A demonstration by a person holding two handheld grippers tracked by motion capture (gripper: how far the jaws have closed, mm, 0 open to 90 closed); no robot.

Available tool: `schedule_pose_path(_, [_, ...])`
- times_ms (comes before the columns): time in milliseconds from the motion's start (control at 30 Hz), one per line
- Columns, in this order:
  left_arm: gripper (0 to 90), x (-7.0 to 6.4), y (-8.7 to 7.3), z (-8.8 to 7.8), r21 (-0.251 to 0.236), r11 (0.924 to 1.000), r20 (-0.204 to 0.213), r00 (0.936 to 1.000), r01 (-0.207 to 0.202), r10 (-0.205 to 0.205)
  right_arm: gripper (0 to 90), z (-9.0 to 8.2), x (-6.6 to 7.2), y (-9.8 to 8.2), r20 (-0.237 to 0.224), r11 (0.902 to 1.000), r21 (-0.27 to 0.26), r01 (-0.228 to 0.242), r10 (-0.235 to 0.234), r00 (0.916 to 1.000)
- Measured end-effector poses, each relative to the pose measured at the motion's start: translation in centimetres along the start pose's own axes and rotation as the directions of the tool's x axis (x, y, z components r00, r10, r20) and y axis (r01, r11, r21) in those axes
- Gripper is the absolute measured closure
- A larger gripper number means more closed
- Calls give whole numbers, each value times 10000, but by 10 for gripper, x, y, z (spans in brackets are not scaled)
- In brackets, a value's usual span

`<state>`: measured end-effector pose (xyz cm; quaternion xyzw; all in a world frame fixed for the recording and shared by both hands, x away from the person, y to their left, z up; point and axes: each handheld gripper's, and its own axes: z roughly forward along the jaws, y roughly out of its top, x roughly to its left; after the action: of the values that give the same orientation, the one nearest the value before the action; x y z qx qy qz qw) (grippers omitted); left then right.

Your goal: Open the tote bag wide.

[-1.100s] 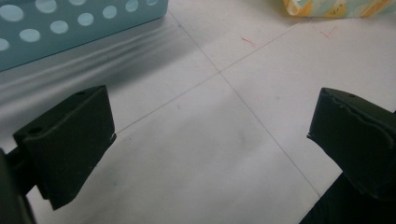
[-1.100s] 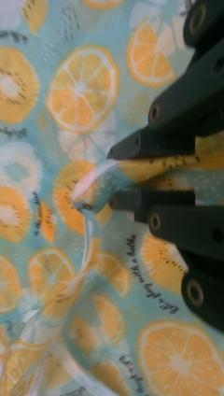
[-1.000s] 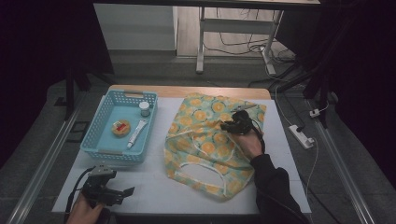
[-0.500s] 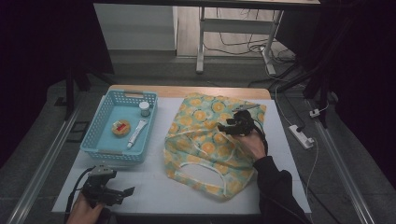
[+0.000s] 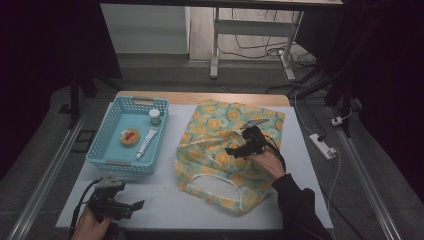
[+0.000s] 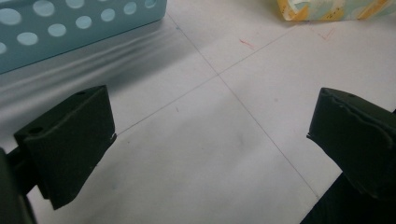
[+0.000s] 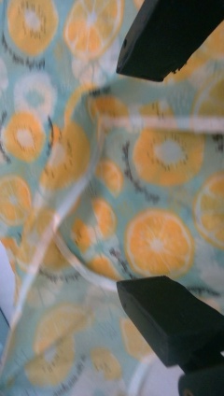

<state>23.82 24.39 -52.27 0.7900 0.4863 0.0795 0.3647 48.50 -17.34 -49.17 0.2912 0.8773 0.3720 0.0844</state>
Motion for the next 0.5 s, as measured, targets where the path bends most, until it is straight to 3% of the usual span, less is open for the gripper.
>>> schedule_pose_path(100, [3, 0, 0, 0, -18, 10000, 30, 10000, 24, -24, 0, 2, 11, -3, -157, 9989, 257, 393, -389, 9991])
schedule_pose_path(200, [4, 0, 0, 0, -19, 10000, 11, 10000, -15, 15, 0, 5, 22, -5, -484, 9973, 446, 576, -555, 9973])
schedule_pose_path(500, [3, 0, 0, 0, -27, 10000, 8, 10000, -55, 55, 0, 21, 48, -20, -779, 9855, 1271, 1127, -1033, 9916])
